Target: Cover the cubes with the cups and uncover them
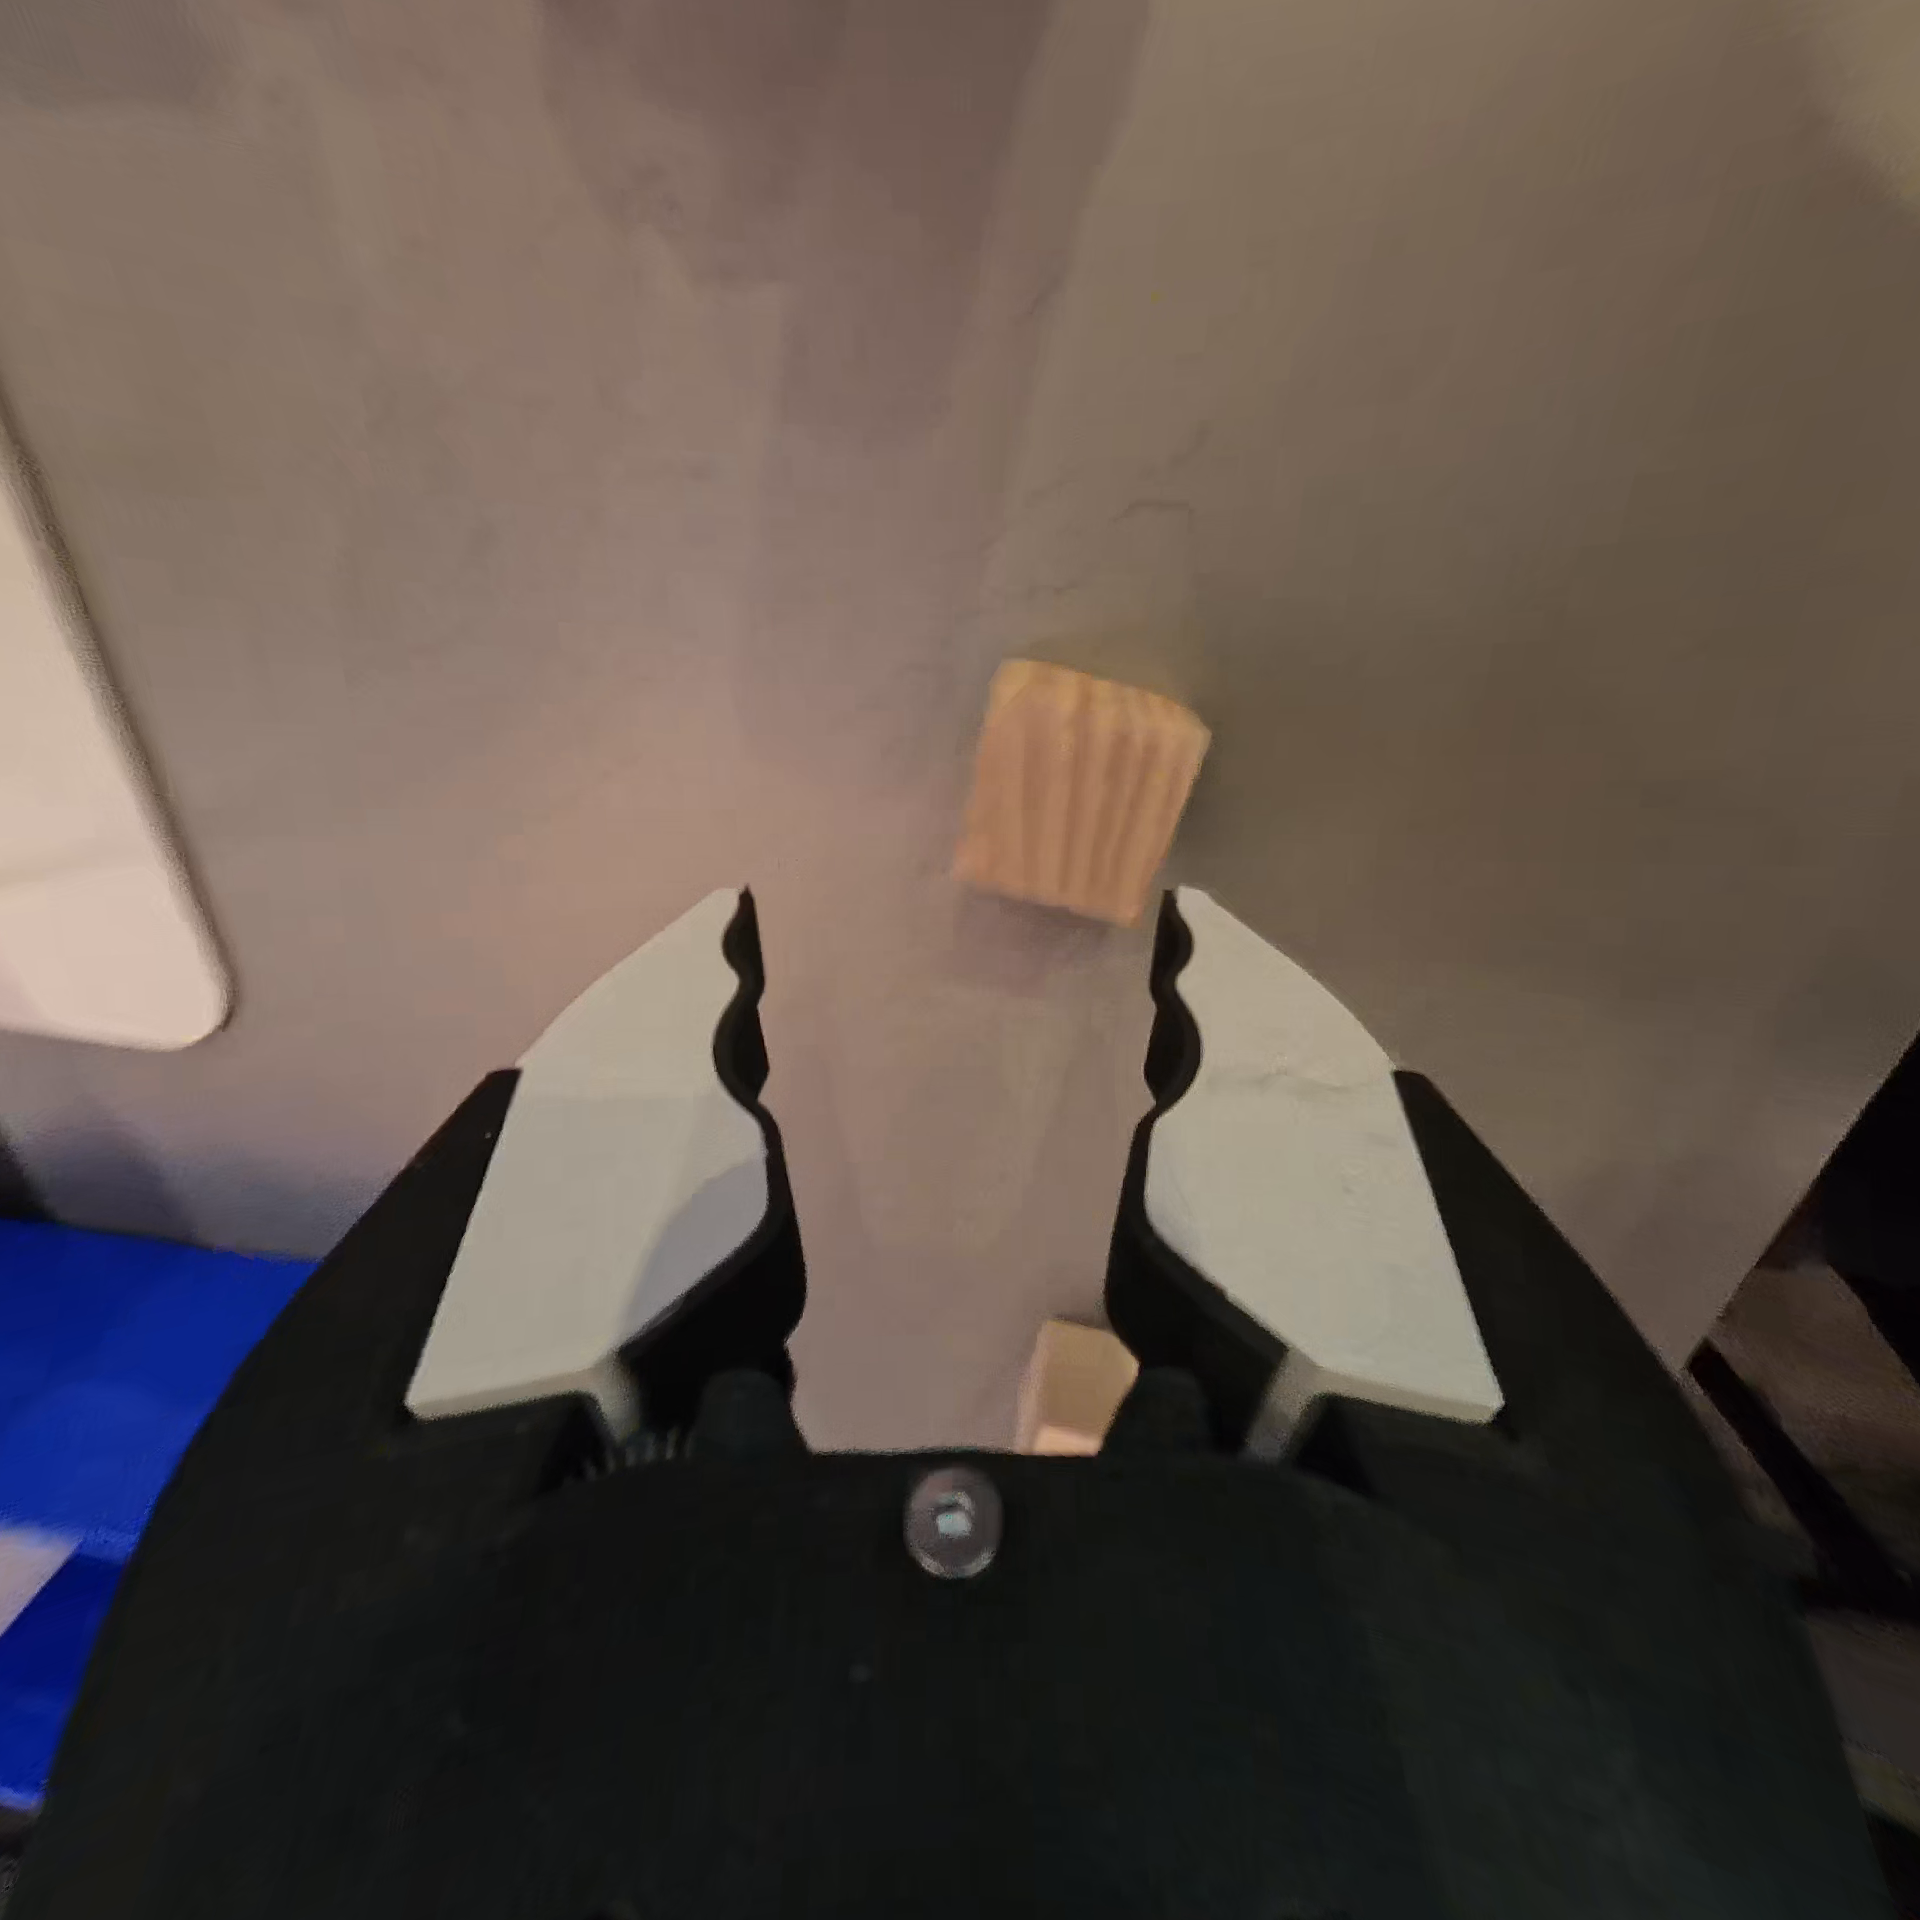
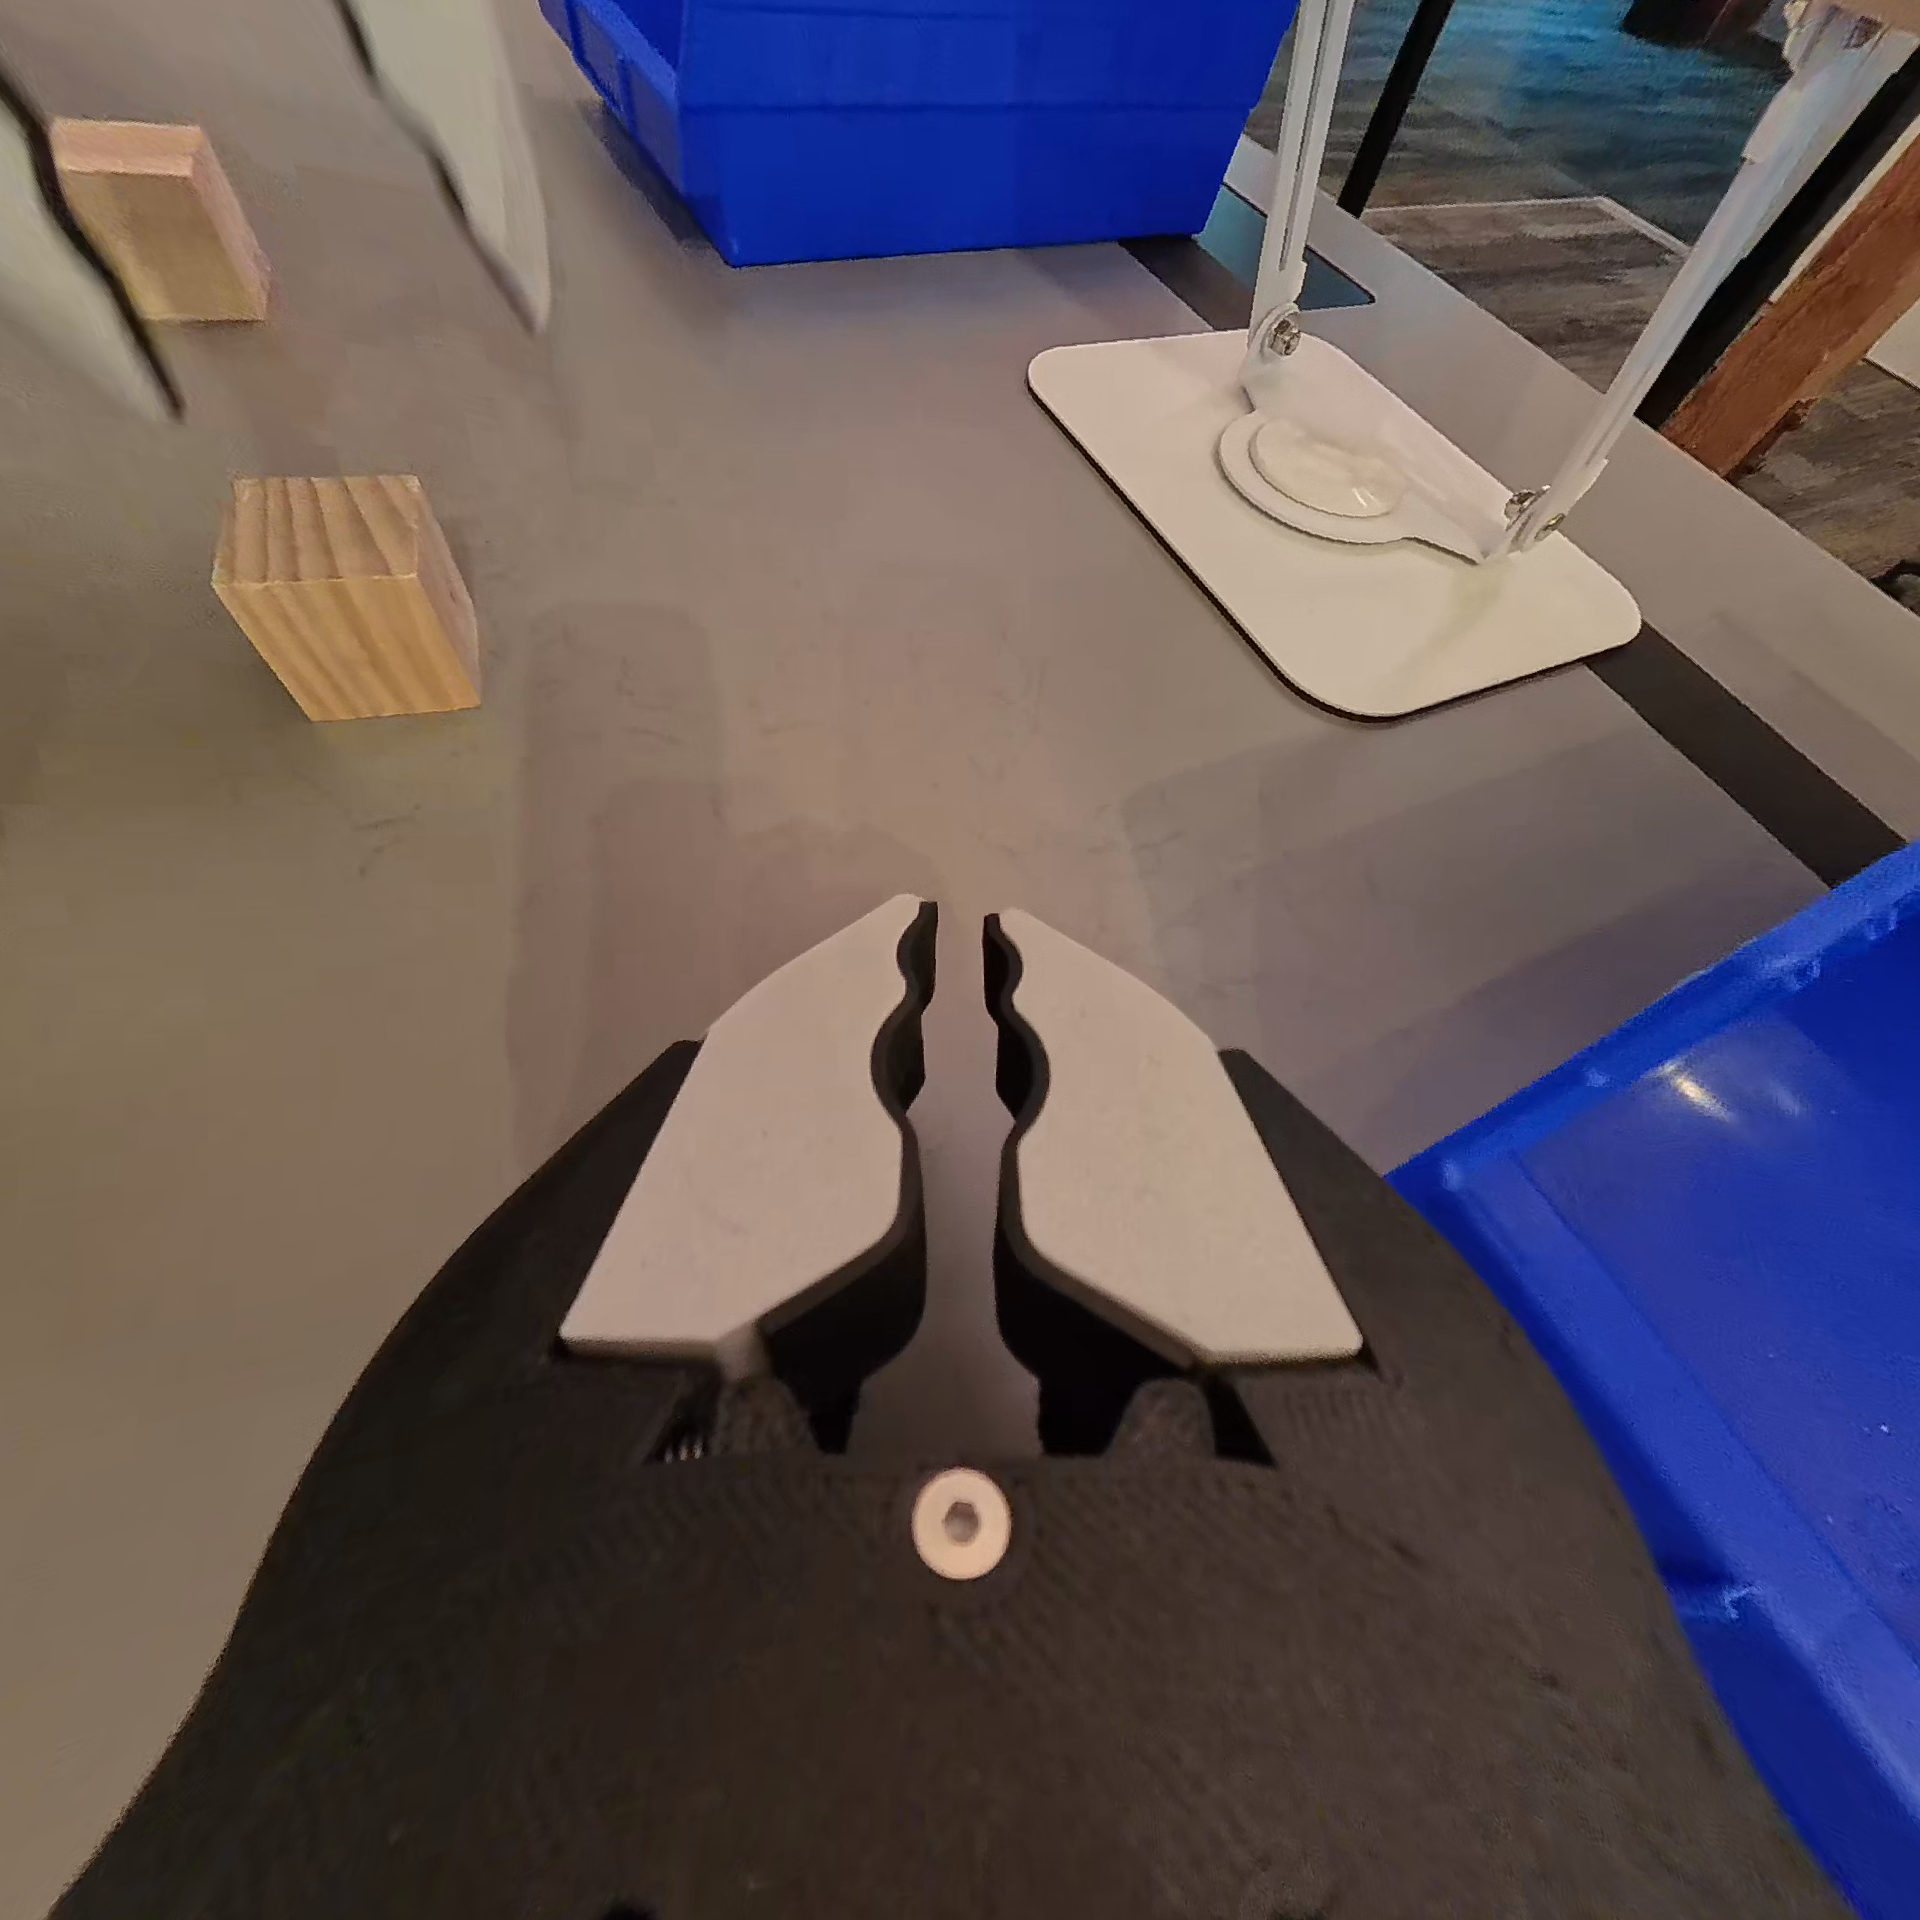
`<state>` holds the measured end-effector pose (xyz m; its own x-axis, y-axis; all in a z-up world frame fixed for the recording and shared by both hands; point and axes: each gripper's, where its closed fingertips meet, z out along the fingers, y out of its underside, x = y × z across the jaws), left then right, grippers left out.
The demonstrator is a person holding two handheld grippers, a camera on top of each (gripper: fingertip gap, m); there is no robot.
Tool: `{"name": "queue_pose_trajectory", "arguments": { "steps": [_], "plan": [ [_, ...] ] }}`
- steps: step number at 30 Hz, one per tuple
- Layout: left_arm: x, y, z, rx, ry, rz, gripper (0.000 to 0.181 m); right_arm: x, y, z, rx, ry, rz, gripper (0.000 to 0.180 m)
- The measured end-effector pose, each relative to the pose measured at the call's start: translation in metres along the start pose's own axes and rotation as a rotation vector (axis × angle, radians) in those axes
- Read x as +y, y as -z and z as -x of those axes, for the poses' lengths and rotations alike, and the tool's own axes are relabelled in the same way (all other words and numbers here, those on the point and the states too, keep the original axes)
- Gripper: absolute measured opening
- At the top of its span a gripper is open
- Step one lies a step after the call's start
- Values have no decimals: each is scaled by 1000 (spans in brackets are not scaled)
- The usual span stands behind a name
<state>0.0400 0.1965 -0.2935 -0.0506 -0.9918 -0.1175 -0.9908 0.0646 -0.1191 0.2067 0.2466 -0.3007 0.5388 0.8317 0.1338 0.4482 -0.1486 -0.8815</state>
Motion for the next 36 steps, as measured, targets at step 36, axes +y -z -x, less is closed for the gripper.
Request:
{"name": "queue_pose_trajectory", "arguments": {
  "steps": [36],
  "plan": [
    [247,-37,187,80,1071,87,50,3,5,4,-27,6,3,8]
  ]
}}
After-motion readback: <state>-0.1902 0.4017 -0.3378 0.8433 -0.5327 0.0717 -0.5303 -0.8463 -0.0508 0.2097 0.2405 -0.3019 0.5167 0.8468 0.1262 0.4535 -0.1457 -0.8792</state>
